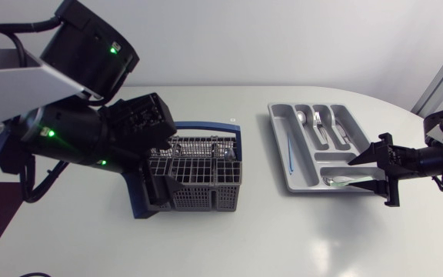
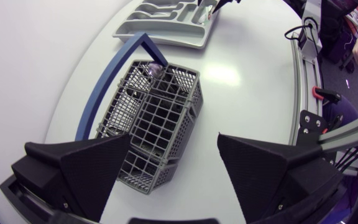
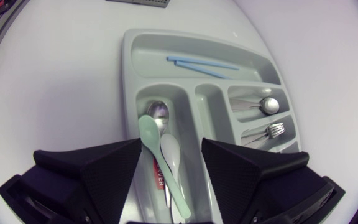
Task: Unload the cutlery basket into the drawer organizer.
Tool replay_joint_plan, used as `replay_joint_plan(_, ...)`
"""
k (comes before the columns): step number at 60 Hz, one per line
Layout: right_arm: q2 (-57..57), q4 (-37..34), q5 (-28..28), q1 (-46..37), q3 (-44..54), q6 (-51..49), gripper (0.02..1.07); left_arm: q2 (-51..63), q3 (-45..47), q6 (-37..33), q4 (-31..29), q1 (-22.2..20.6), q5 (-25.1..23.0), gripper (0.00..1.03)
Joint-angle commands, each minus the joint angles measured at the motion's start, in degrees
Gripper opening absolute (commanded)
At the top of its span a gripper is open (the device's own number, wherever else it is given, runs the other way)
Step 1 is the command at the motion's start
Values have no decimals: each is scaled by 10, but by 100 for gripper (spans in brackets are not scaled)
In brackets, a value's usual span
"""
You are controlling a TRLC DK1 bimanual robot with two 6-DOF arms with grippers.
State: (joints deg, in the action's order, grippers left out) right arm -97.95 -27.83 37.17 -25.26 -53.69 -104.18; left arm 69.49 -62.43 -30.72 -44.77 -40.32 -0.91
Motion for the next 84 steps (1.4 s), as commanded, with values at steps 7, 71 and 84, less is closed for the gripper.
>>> replay_joint_plan(7, 88, -32, 45, 19, 38, 35, 89, -19, 51, -16, -5, -12, 3, 96)
replay_joint_plan(71, 149, 205, 70, 381, 79, 559, 20, 43, 120, 155, 171, 9, -74, 43)
replay_joint_plan(84, 101, 238, 70, 382, 39, 607, 18, 42, 139, 112, 150, 47, -75, 21)
